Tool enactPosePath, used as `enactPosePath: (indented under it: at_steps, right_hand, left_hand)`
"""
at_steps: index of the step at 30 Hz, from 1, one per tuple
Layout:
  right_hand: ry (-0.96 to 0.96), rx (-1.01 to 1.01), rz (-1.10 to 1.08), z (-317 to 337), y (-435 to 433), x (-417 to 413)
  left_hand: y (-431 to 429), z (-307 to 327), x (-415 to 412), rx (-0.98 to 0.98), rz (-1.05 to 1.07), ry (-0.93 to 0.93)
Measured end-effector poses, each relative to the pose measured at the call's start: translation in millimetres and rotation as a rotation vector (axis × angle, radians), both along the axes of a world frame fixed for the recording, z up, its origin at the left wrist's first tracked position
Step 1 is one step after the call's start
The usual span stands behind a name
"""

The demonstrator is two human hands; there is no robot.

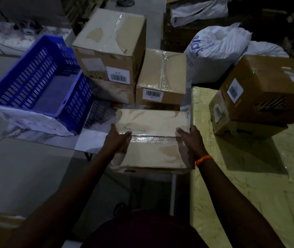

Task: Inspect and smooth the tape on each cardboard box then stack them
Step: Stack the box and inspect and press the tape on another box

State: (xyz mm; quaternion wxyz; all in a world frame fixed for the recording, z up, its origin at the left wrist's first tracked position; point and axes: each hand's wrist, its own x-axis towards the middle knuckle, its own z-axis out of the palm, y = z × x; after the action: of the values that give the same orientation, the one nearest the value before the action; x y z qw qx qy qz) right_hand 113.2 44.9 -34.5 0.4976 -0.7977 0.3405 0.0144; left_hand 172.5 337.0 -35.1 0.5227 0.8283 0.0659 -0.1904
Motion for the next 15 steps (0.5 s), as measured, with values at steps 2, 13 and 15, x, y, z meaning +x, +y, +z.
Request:
enactPosePath:
  at_steps: [2, 13, 15]
  right_hand:
    - [-0.019, 0.146, -0.041, 13.0, -1.2, 9.1]
    - [-0.428, 0.269, -0.199, 50.5, -7.2, -12.0]
    - [-0.45, 0.284, -0.195, 56.2, -4.0, -18.9]
  left_hand:
    - [-6.4, 15.0, 6.9, -0.158, 0.118, 0.127]
    - [4.0, 46.7, 1.4, -0.408, 0.308, -0.003]
    - [5.1, 48.5, -1.8, -0.411, 0.293, -0.019]
